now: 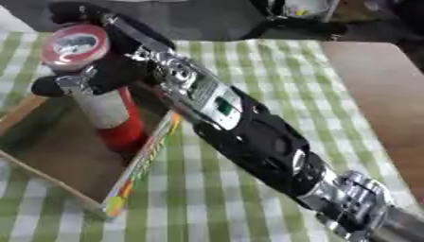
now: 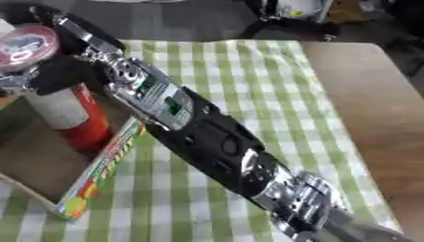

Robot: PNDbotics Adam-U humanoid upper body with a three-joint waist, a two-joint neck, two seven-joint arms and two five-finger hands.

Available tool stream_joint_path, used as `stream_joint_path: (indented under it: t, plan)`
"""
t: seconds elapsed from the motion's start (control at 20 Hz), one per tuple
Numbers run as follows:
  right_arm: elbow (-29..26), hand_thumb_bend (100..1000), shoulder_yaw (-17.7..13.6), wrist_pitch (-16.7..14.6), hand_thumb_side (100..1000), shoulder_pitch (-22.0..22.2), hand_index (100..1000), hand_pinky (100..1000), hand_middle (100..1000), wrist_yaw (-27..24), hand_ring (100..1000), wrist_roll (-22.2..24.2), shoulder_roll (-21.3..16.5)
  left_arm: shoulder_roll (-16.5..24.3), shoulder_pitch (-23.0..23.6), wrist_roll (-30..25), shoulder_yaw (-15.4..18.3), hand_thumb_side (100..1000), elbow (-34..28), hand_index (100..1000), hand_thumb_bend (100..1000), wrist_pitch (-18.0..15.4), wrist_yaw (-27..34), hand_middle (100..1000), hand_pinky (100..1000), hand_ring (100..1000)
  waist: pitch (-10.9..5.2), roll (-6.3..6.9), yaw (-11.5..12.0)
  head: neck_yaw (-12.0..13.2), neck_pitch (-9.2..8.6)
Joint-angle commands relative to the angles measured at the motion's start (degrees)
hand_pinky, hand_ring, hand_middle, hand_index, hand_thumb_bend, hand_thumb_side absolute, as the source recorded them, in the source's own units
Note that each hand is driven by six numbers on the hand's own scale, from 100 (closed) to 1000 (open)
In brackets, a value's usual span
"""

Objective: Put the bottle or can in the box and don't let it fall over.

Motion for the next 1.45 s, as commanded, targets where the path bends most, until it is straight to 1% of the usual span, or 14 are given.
stream_joint_path:
  t: [0.05,0.3,0.35,0.4,0.55,0.75,0.8,0.95,1.15,1.3,1.4,1.45]
  plan:
    - [-1.17,726,-1.26,0.07,134,-0.92,910,873,886,0.87,956,-0.04,-0.66,1.25,-0.32,0.18,0.94,482,-0.33,820,515,-0.07,0.13,763,768,835,-0.75,0.58,-0.18,-0.22,-0.08]
    - [-4.01,693,-2.97,0.3,102,-1.3,900,855,877,-1.82,941,-1.97,-1.9,1.36,-0.16,0.04,0.93,483,-0.23,820,514,-0.03,-0.05,762,769,835,-0.83,0.74,-0.72,-0.01,-0.01]
    - [-4.8,673,-3.4,0.31,162,-1.41,898,852,874,-2.66,938,-2.4,-2.26,1.38,-0.12,0.02,0.94,483,-0.2,820,513,-0.03,-0.07,762,769,834,-0.87,0.77,-0.83,0.08,-0.05]
    - [-5.58,681,-3.75,0.39,100,-1.5,898,852,874,-3.5,938,-2.77,-2.6,1.4,-0.09,0.01,0.96,483,-0.18,820,513,-0.03,-0.07,762,769,834,-0.9,0.79,-0.91,0.15,-0.07]
    - [-7.66,677,-4.59,1.06,100,-1.79,897,849,872,-6.06,935,-3.67,-3.5,1.45,-0.08,-0.02,0.98,483,-0.12,820,513,-0.03,-0.06,762,768,834,-0.99,0.86,-1.13,0.3,-0.07]
    - [-8.79,674,-4.85,1.65,100,-1.96,899,848,873,-7.17,935,-4.29,-3.97,1.49,0.0,-0.05,0.96,484,-0.07,820,512,-0.01,-0.06,762,769,834,-1.12,0.93,-1.3,0.33,0.02]
    - [-9.57,676,-5.63,1.54,100,-2.64,899,848,873,-7.71,936,-4.67,-4.77,1.59,0.21,-0.09,0.97,484,0.0,820,512,0.03,-0.11,762,769,834,-1.26,1.03,-1.65,0.4,0.12]
    - [-11.93,684,-8.13,2.71,100,-3.97,900,847,874,-10.35,935,-5.21,-7.39,1.79,0.4,-0.23,1.0,484,0.04,820,511,0.05,-0.22,762,769,834,-1.4,1.21,-2.06,0.49,0.18]
    - [-14.31,674,-9.93,3.41,100,-4.6,899,845,872,-13.39,932,-6.02,-9.61,1.94,0.6,-0.19,1.11,485,0.1,820,511,0.03,-0.26,762,768,833,-1.43,1.39,-2.5,0.61,0.21]
    - [-16.63,656,-11.17,3.39,100,-4.03,894,839,866,-14.91,923,-6.97,-11.52,2.14,0.79,-0.14,1.19,485,0.1,820,511,-0.01,-0.36,762,768,833,-1.54,1.37,-2.92,0.94,0.54]
    - [-18.52,644,-12.08,3.46,100,-2.88,887,827,856,-15.88,905,-7.84,-13.34,2.36,1.0,-0.09,1.31,485,0.02,820,510,-0.07,-0.51,762,768,833,-1.66,1.31,-3.25,1.28,0.66]
    - [-19.56,642,-12.65,3.46,117,-2.01,883,822,851,-16.4,897,-8.43,-14.48,2.46,1.15,-0.02,1.41,484,-0.03,820,510,-0.12,-0.6,762,768,833,-1.74,1.27,-3.43,1.53,0.69]
